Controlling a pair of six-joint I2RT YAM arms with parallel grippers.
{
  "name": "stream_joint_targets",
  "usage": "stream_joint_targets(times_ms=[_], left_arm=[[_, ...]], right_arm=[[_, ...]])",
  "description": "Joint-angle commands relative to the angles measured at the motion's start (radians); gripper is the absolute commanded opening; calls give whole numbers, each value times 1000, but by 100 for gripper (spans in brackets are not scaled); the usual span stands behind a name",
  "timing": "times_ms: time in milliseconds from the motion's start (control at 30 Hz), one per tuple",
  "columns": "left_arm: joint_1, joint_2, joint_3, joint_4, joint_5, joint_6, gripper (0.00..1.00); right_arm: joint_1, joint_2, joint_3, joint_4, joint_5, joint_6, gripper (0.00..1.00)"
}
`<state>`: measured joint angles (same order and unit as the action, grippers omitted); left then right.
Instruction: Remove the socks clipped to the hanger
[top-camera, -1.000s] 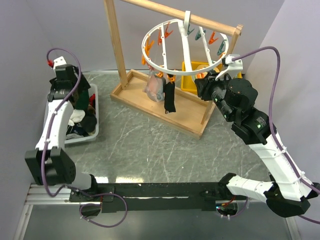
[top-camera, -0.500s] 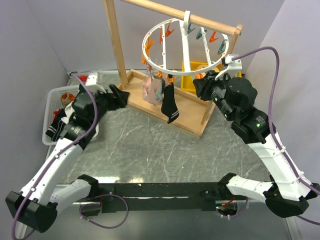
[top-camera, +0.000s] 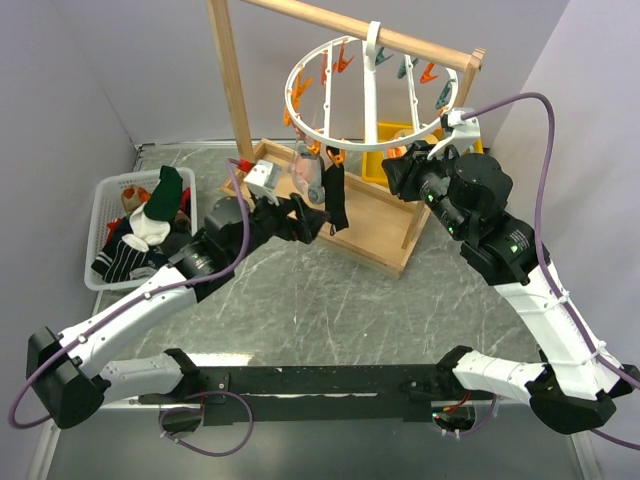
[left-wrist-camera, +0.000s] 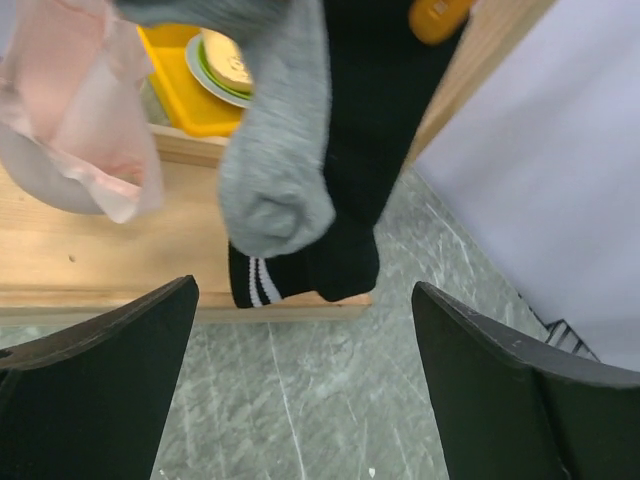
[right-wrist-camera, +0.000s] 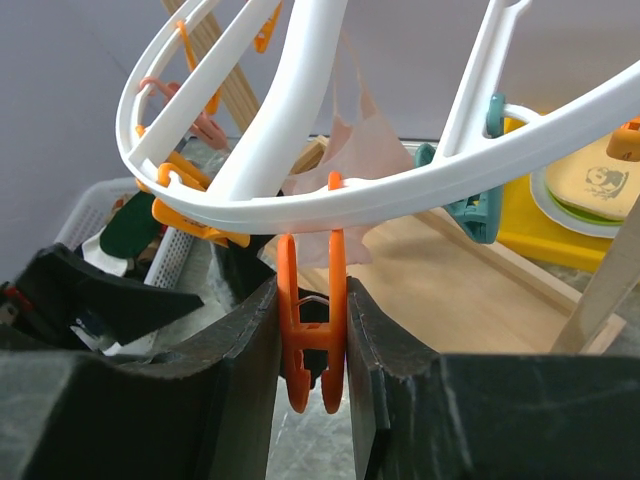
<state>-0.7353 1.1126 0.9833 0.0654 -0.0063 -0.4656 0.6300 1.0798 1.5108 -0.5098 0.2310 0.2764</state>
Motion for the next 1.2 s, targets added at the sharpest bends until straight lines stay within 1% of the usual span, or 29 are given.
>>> stream_joint_targets(times_ms=[0, 67, 167, 267, 400, 433, 567, 667, 700, 800, 867, 900, 967, 1000, 1067, 1100, 1167], left_arm=[[-78, 27, 58, 63, -83, 53, 96], [-116, 47, 61, 65, -130, 77, 98], [-160, 72, 63, 77, -159, 125, 98], [-182, 104, 74, 88, -178, 154, 94], [-187, 157, 117, 85, -187, 166, 89], [-187, 179, 124, 86, -190, 166, 84], [-187, 214, 159, 97, -204, 165, 84], [-187, 231, 175, 100, -218, 157, 90], [-187, 233, 176, 103, -219, 156, 90], [-187, 242, 183, 111, -208, 159, 85], [-188, 248, 189, 114, -193, 165, 79], [-187, 253, 190, 116, -190, 168, 69], [-187, 257, 193, 116, -184, 168, 58], [-187, 257, 195, 119, -181, 170, 46], [-187, 260, 199, 120, -175, 174, 35], [-188, 260, 201, 119, -175, 174, 21], [-187, 257, 201, 117, -173, 176, 9]], right_arm=[[-4, -8, 3, -42, -28, 10, 35], [-6, -6, 8, -42, -32, 7, 35], [-6, -12, -3, -36, -30, 6, 35], [-6, -14, -17, -24, -32, 6, 36], [-7, -11, -17, -24, -39, 7, 36], [-7, -11, -18, -22, -41, 9, 36], [-7, -12, -20, -24, -41, 9, 36], [-7, -17, -21, -24, -41, 4, 36], [-9, -17, -23, -22, -41, 4, 36], [-9, -20, -26, -19, -39, 1, 36], [-9, -24, -29, -15, -38, -3, 36], [-9, -24, -34, -12, -39, -2, 36], [-9, -26, -35, -10, -38, -6, 36], [-9, -26, -38, -7, -36, -6, 37], [-9, -23, -37, -10, -36, -6, 37], [-7, -23, -35, -12, -36, -8, 38], [-9, -29, -38, -12, -36, -8, 38]])
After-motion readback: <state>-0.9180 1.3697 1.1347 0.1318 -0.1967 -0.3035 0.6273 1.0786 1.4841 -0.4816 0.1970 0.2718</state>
